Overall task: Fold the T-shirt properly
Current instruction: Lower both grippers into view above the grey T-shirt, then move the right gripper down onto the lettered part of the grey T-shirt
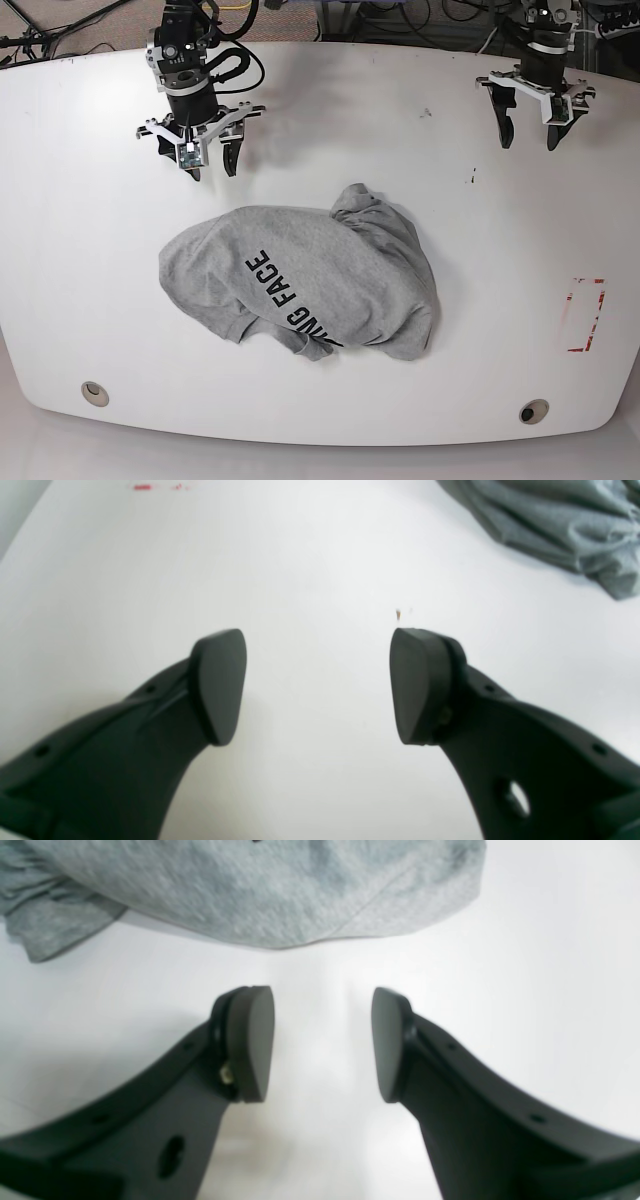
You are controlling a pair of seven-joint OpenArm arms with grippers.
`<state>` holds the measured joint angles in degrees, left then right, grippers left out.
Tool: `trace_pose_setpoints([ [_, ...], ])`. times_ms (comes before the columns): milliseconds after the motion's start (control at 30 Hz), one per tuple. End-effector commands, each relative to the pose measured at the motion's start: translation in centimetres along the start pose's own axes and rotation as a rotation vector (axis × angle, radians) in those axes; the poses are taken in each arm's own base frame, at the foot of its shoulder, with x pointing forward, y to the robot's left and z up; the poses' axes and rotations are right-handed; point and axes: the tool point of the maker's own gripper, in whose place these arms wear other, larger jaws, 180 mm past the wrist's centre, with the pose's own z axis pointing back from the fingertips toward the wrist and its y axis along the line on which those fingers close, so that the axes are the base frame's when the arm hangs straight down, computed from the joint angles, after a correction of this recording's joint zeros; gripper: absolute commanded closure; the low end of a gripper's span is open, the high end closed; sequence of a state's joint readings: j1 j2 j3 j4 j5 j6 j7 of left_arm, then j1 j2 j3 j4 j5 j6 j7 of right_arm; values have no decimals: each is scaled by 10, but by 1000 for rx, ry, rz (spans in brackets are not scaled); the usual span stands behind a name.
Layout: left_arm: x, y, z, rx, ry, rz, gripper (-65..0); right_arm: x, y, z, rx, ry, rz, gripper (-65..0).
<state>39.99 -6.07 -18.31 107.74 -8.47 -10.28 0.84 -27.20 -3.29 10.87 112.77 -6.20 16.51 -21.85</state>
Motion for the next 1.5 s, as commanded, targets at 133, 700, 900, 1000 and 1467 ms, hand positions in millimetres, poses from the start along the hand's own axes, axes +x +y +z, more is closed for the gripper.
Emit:
trace_pose_setpoints([
  [133, 15, 4, -2, 2, -50, -18, -420, 27, 0, -5, -3, -78, 0, -308],
  [700, 12, 0, -3, -4, -39, -16, -419, 96, -2, -36, 9, -201, 44, -315],
  [900, 16, 3, -4, -2, -55, -16, -418, 113, -7, -47, 4, -178, 75, -310],
  [1000, 16, 2, -4, -3, -54, -16, -417, 118, -9, -51, 3, -161, 87, -310],
  [1467, 11, -2, -3, -14, -39, -11, -420, 150, -19, -70, -6, -155, 113, -315],
])
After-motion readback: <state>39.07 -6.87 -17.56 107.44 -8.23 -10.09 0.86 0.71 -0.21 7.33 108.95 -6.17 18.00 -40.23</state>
